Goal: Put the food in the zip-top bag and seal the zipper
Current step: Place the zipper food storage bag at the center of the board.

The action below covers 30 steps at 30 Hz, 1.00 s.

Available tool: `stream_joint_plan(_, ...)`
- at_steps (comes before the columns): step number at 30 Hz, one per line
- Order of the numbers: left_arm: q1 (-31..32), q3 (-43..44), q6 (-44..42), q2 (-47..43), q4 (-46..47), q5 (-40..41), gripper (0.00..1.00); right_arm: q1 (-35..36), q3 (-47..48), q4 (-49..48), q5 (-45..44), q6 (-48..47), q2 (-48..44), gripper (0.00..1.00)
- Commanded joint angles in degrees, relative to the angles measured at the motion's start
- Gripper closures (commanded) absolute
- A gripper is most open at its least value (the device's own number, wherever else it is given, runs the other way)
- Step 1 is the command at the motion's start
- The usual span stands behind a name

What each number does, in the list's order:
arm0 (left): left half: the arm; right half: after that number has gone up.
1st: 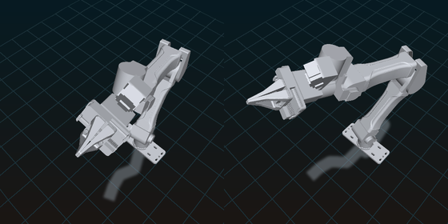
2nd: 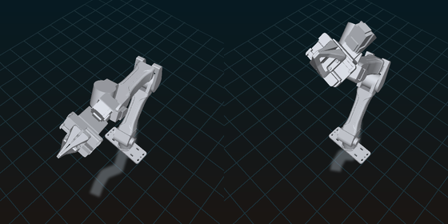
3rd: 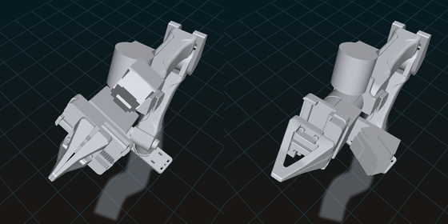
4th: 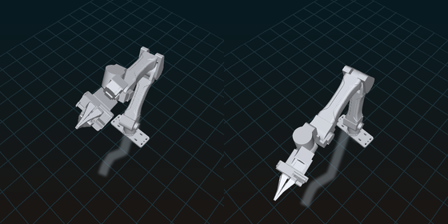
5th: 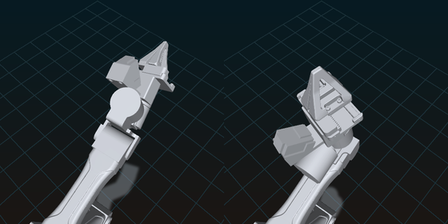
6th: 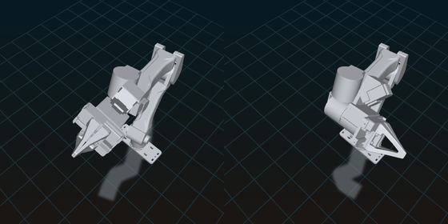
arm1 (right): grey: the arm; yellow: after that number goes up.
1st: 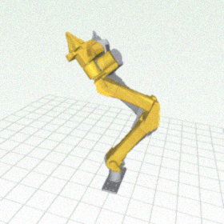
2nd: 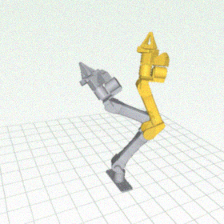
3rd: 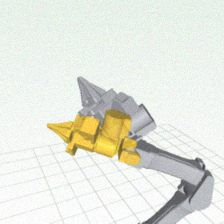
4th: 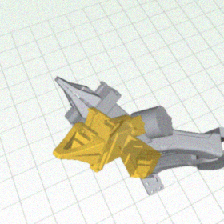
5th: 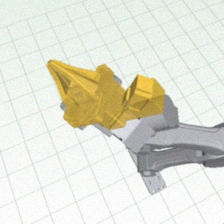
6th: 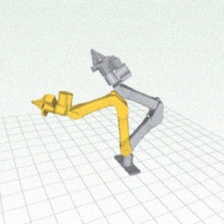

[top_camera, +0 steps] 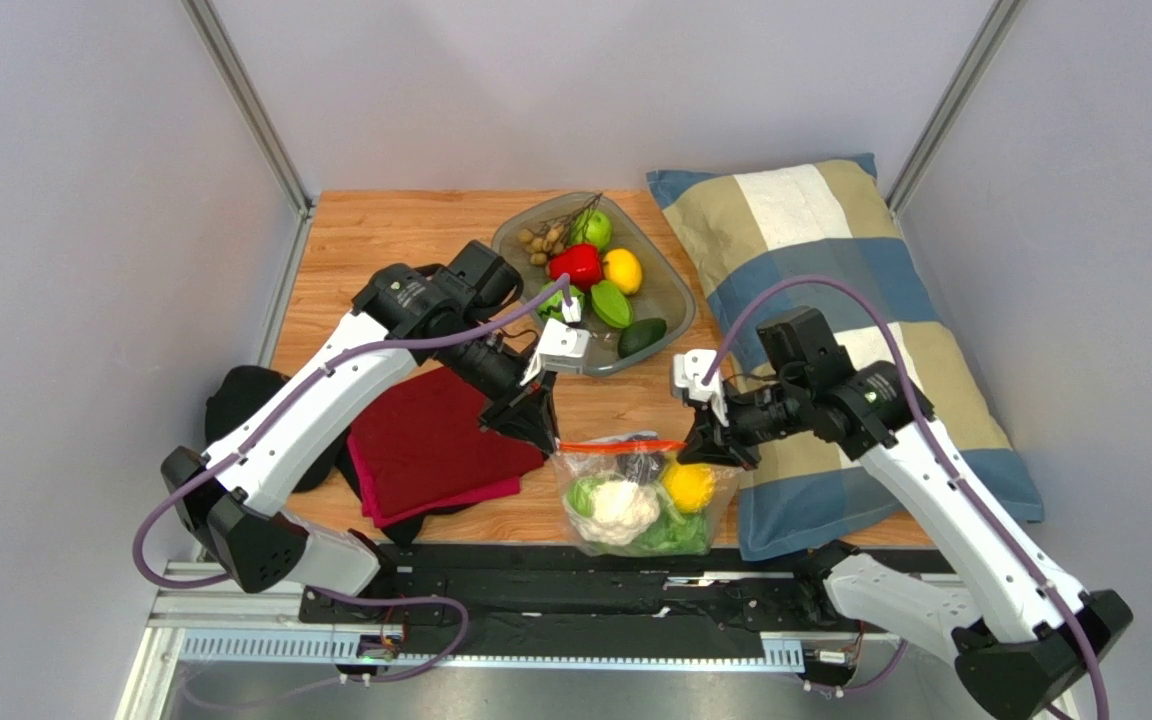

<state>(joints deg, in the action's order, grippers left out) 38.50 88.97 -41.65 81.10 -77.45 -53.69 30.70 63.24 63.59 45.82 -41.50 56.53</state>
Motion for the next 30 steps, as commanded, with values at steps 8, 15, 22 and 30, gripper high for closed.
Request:
stream_joint_plan(8, -9.6, -0.4, 12.0, 10.6, 12.8, 9.5, 1.00, -4.9, 2.9, -16.0, -7.9, -2.6, 20.0, 1.00)
stream_joint_plan(15, -9.9, 4.6, 13.3, 20.6, 20.8, 17.4, 1.00, -6.2, 3.7, -28.5, -10.7, 6.8, 29.1, 1.00)
stream_joint_plan(22, -12.3, 6.1, 14.0, 23.3, 23.3, 20.6, 1.00, -7.3, 6.2, -33.1, -12.1, 12.3, 33.6, 1.00)
stream_joint_plan(30, -14.1, 7.8, 14.2, 22.4, 22.3, 17.4, 0.64, -7.4, 6.8, -33.0, -13.6, 16.0, 33.5, 0.78)
